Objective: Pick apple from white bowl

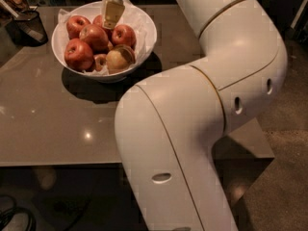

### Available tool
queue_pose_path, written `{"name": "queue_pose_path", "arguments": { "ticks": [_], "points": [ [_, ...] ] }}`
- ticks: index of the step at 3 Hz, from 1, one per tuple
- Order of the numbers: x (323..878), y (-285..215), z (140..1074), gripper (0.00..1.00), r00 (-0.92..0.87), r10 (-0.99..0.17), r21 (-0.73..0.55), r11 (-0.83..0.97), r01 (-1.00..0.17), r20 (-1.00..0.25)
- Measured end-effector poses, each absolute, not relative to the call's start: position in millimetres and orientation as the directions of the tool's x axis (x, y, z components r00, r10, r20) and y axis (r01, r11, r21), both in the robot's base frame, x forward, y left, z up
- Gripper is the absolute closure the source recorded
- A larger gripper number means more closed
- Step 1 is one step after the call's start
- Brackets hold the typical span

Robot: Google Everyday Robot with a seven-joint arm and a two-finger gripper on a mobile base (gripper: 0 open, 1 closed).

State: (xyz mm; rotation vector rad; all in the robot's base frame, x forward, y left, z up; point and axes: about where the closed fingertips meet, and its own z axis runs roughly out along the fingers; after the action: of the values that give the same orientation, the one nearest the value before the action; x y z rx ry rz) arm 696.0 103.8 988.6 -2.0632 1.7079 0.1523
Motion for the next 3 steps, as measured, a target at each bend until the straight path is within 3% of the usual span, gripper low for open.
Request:
{"name": "queue_pose_path", "arguments": {
  "ticks": [1,2,3],
  "points": [
    [700.3,105.3,982.2,0.61,0.215,-0.901,-0.257,-0.121,-0.959,-0.376],
    [703.2,107.3,976.8,0.43,0.209,-0.900,-0.244,-0.120,-0.962,-0.382],
    [705.4,110.1,973.8,0.37,0.207,-0.900,-0.237,-0.120,-0.964,-0.385]
  ]
}}
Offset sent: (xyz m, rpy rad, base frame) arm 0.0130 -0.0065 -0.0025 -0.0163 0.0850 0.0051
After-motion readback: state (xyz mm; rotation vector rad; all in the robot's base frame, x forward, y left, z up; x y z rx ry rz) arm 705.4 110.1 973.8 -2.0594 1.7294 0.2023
